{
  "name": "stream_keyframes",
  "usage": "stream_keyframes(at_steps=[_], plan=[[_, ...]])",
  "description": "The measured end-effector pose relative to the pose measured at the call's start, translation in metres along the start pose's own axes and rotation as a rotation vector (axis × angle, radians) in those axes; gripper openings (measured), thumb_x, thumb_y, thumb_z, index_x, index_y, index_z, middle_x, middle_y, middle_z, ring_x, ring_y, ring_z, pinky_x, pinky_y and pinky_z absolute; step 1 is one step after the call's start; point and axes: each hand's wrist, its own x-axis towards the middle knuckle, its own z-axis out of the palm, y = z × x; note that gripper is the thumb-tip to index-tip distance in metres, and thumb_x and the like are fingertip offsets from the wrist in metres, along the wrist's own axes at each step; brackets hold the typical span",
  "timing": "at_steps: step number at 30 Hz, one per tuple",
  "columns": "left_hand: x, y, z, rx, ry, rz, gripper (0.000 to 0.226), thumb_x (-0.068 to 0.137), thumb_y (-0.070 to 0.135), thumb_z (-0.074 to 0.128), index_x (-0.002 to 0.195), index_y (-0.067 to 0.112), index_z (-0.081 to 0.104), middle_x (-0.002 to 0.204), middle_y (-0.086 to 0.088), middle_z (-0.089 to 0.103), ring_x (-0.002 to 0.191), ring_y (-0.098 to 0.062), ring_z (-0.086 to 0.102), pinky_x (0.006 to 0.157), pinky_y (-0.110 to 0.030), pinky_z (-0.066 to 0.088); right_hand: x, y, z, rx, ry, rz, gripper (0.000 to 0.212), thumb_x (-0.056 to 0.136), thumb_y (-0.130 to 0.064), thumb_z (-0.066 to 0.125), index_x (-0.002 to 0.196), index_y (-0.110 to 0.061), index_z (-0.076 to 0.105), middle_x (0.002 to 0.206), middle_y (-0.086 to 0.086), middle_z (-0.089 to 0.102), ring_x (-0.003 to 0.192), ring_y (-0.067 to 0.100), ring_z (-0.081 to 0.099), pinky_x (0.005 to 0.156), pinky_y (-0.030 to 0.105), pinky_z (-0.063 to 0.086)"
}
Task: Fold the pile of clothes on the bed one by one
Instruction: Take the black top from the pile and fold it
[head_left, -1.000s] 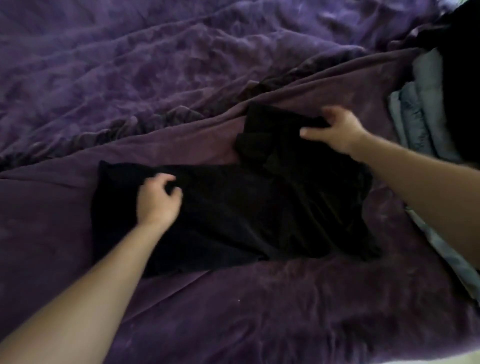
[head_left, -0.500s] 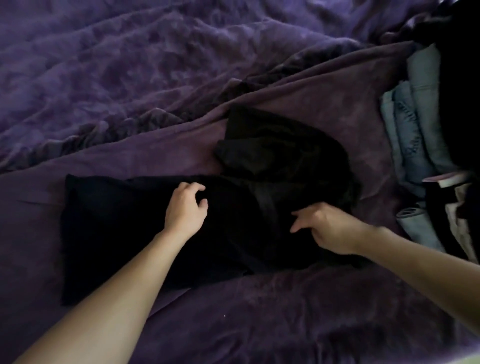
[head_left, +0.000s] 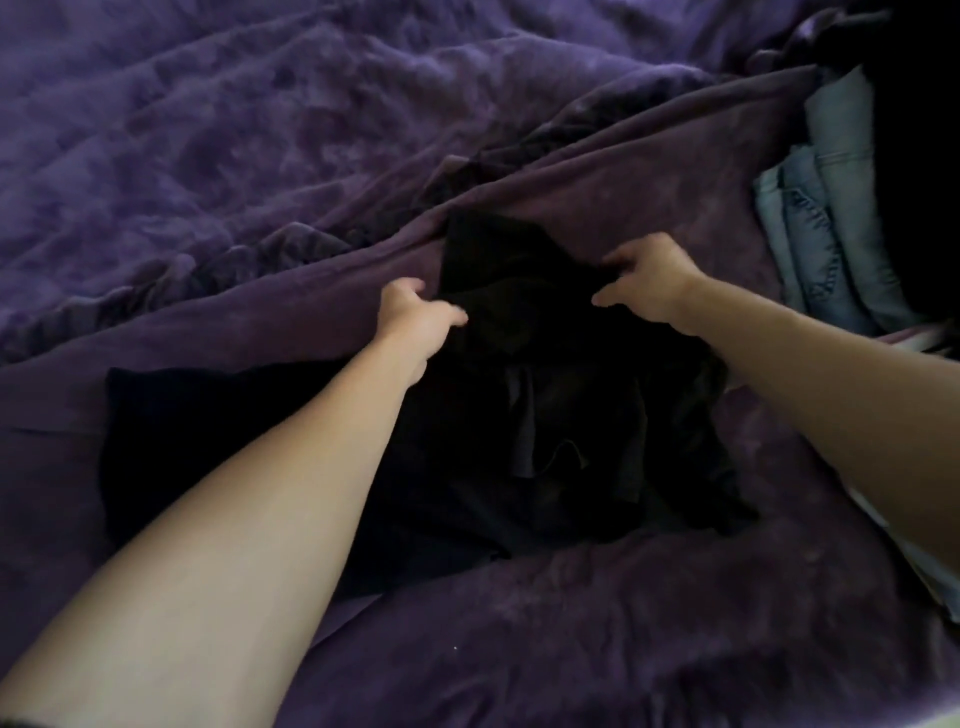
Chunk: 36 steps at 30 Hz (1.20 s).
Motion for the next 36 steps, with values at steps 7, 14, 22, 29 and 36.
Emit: stream_keyframes(at_steps=[7,14,22,29,36], plan=[[-0.061,-0.004,-0.042,0.169,0.222,0.730,0.026,0.067,0.001,0.064,0.082,0.019,0.052,0.079,0.010,0.055,0.075,-0.006,0.052,0.073,-0.018,0.041,-0.078,0.041,-0.024,-0.122,0.318,-0.788,0.025,0.066,-0.009,0.049,0.083,-0.015,0.067,0.089,0.002,0.056,0.084,0.026,0.056,0.072,0.032,0.041],[-0.117,-0.109,-0.050,0.549,0.258,0.674,0.022,0.070,-0.011,0.059,0.085,0.005,0.059,0.092,-0.006,0.056,0.087,-0.026,0.052,0.073,-0.047,0.049,-0.134,0.138,0.016,-0.284,0.267,-0.718,0.018,0.075,-0.007,0.059,0.086,-0.013,0.072,0.110,0.010,0.063,0.109,0.035,0.058,0.088,0.043,0.046],[-0.142,-0.107,0.035,0.893,-0.352,0.650,0.047,0.091,0.021,0.051,0.138,0.026,0.048,0.150,-0.008,0.031,0.134,-0.027,0.032,0.107,-0.038,0.035,-0.126,0.120,0.040,0.594,0.120,0.326,0.056,0.070,-0.035,0.084,0.116,-0.020,0.058,0.116,0.002,0.066,0.095,0.017,0.064,0.083,0.034,0.056],[-0.141,-0.111,-0.022,0.532,-0.102,0.546,0.037,0.089,0.014,0.056,0.126,0.017,0.059,0.125,0.001,0.051,0.116,-0.018,0.051,0.096,-0.034,0.045,-0.157,0.095,-0.023,0.651,0.152,0.144,0.012,0.083,-0.013,0.072,0.085,-0.022,0.065,0.089,0.002,0.073,0.070,0.012,0.070,0.056,0.024,0.054],[-0.160,-0.152,-0.114,0.328,0.092,0.238,0.026,0.092,0.009,0.056,0.116,0.017,0.063,0.107,0.002,0.061,0.092,-0.006,0.058,0.076,-0.014,0.044,-0.192,-0.040,0.034,0.379,-0.087,-0.089,0.025,0.084,-0.023,0.070,0.105,-0.018,0.057,0.093,-0.001,0.067,0.078,0.014,0.066,0.058,0.029,0.055]])
